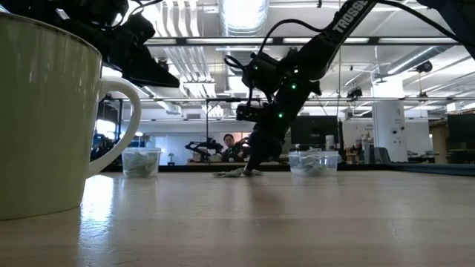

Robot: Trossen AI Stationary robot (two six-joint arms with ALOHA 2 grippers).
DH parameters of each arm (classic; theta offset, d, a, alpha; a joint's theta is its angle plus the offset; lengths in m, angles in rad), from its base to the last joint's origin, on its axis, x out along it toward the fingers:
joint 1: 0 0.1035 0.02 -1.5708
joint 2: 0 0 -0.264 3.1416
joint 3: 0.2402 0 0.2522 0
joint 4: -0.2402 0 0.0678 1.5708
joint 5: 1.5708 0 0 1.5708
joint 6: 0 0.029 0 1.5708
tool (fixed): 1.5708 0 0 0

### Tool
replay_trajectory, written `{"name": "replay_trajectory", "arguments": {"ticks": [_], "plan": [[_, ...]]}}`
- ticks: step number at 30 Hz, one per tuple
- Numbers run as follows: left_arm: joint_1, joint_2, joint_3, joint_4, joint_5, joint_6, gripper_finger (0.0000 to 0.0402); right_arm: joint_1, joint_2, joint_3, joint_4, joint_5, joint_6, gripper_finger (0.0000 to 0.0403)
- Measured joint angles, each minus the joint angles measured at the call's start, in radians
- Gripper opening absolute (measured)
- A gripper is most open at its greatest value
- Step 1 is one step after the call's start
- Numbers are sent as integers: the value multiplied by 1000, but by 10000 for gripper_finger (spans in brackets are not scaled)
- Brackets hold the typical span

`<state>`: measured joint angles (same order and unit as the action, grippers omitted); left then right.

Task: Pick and place items into bin
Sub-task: Put the green stevia packet into the rectangular transparent bin

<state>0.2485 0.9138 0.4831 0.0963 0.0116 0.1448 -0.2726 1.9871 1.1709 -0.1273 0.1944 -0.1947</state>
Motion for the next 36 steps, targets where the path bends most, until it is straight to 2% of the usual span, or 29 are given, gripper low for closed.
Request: {"name": "replay_trajectory", "arguments": {"ticks": [7,13,21,24,31,36], "plan": [[0,0,0,0,0,1,135,0,-73,0,-58,39,0,9],[0,0,-1,-1,0,2,135,-1,-192,0,-185,103,13,8],[0,0,-1,-1,0,2,135,-21,-332,-16,-433,227,145,8],[0,0,-1,-1,0,1,135,-40,-367,-42,-480,233,207,8],[0,0,-1,0,0,-6,135,-73,-397,-140,-412,223,248,8],[0,0,-1,0,0,-8,135,-101,-367,-196,-316,158,232,8]]}}
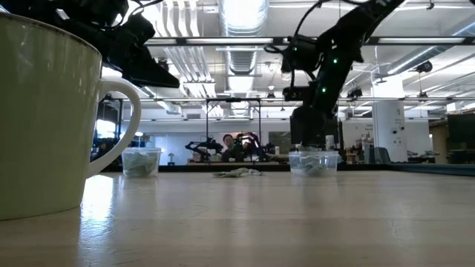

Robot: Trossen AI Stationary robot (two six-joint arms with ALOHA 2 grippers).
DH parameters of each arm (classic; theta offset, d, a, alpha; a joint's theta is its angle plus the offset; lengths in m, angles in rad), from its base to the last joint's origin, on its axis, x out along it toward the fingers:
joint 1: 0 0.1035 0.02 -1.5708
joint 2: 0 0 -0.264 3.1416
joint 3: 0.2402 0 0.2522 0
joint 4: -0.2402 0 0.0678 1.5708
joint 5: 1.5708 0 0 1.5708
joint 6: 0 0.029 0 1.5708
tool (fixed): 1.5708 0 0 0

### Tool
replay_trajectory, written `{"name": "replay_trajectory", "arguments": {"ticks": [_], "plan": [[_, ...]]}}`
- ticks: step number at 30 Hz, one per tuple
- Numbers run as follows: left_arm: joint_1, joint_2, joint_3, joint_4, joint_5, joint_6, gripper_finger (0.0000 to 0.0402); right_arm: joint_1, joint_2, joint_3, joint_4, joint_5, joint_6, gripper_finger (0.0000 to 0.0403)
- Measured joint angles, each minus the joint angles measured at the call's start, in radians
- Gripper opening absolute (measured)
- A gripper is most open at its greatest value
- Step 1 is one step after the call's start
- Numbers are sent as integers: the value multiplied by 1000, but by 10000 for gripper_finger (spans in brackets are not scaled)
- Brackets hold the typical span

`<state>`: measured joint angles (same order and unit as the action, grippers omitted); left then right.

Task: Pick and place items into bin
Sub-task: Put the green stevia packet into the rectangular transparent bin

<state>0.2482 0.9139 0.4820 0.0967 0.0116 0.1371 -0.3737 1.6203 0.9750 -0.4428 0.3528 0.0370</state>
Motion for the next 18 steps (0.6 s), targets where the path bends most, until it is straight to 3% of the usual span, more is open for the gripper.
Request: {"name": "replay_trajectory", "arguments": {"ticks": [13,18], "plan": [[0,0,0,-1,0,0,135,-62,40,-27,79,-19,-1,8],[0,0,0,-1,0,0,135,-65,40,-27,90,-119,-9,16]]}}
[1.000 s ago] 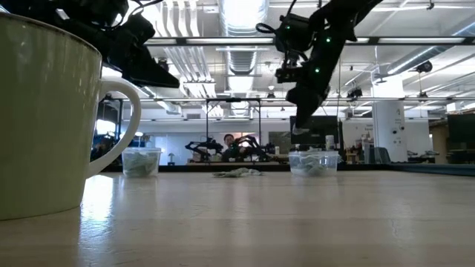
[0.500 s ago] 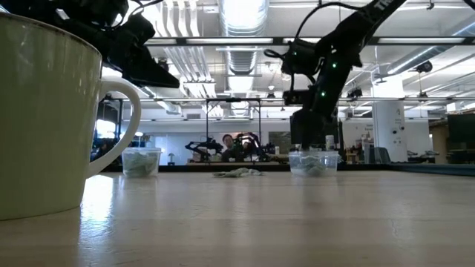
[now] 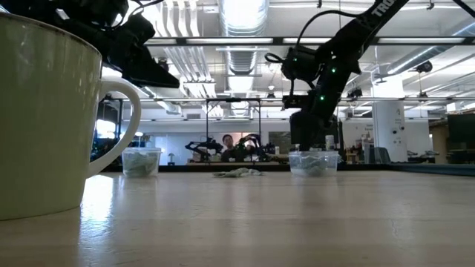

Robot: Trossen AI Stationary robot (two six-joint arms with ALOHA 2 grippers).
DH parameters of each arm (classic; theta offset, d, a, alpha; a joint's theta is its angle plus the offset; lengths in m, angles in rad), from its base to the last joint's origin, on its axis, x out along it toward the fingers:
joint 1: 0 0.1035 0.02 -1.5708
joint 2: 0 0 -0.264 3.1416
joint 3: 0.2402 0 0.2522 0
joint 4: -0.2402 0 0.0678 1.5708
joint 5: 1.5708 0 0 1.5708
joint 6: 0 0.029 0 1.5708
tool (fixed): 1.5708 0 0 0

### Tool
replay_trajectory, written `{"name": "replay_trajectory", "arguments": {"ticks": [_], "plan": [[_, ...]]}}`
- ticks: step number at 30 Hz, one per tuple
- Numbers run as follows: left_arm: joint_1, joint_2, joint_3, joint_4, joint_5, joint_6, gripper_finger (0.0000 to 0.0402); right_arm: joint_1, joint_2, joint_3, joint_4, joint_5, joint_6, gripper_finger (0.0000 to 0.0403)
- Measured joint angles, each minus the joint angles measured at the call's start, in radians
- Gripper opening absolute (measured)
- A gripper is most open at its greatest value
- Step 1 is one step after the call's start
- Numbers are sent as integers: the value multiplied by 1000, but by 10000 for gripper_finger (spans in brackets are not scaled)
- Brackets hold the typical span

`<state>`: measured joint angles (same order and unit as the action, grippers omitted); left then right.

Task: Pick and place items into bin
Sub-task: Put the green stevia packet into the rectangular transparent bin, then put the green stevia packet into the square transparent bin

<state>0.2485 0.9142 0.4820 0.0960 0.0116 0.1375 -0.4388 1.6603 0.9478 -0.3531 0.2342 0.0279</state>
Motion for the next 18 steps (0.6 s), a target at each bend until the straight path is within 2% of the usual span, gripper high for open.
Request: {"name": "replay_trajectory", "arguments": {"ticks": [7,11,18], "plan": [[0,0,0,0,0,-1,135,-1,0,0,4,-24,-4,75],[0,0,0,0,0,-1,135,0,-7,7,-20,31,11,110],[0,0,0,0,0,-1,135,6,-98,21,-26,82,25,124]]}}
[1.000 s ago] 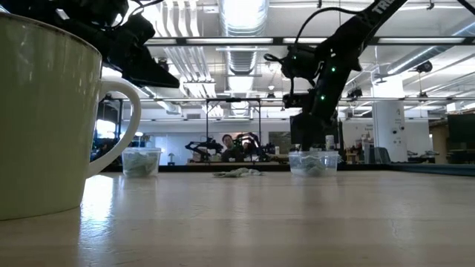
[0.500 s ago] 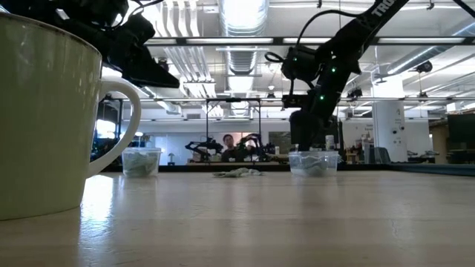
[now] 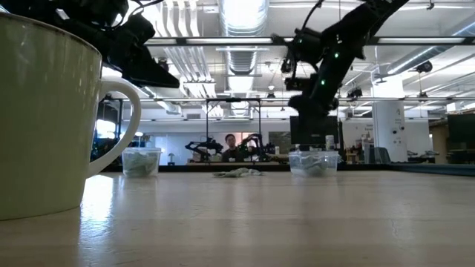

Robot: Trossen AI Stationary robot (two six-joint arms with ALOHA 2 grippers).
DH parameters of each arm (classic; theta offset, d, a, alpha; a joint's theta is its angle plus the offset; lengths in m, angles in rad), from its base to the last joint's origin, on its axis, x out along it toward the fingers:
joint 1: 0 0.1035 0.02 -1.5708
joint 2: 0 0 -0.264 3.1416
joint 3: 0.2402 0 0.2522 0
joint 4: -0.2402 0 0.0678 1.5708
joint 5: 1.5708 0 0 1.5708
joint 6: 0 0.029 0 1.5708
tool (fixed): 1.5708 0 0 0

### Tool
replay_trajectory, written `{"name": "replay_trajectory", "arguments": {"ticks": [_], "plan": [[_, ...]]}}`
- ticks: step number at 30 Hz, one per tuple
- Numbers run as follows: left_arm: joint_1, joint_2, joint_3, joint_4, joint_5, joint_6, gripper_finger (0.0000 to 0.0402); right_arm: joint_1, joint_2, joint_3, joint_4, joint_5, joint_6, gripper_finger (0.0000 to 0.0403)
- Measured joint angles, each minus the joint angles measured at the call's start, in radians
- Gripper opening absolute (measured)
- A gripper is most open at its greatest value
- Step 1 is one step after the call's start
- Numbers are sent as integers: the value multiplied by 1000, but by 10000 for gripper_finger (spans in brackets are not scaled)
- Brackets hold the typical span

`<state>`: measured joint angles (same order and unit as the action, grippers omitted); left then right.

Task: Pick and place items into bin
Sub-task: Put the green stevia packet into the square transparent bin

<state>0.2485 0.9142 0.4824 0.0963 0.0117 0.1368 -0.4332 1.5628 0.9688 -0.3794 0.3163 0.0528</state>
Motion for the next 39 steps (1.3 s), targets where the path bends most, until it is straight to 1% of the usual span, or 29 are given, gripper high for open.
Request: {"name": "replay_trajectory", "arguments": {"ticks": [2,7,9,12,16,20,24,27,32,34,39], "plan": [[0,0,0,0,0,0,135,11,-33,1,0,-8,-1,120],[0,51,1,4,35,-2,135,55,-90,-11,3,-121,-5,108],[-1,97,1,13,39,-2,135,78,-100,-24,3,-143,-20,104],[-1,190,2,65,39,-4,135,119,-106,-45,7,-144,-71,98],[-1,333,52,96,38,-54,135,176,-106,-82,33,-145,-136,90],[-1,463,124,95,38,-88,134,219,-108,-138,123,-145,-192,83],[-1,570,214,72,31,-104,134,240,-108,-187,203,-145,-226,76],[0,639,304,-19,-20,-102,134,242,-108,-203,215,-145,-226,71],[0,735,457,-212,-162,-75,134,242,-108,-232,242,-145,-207,69],[1,766,507,-258,-179,-71,134,242,-108,-247,273,-145,-223,71],[18,838,587,-272,-179,-70,134,242,-108,-265,295,-145,-232,75]]}}
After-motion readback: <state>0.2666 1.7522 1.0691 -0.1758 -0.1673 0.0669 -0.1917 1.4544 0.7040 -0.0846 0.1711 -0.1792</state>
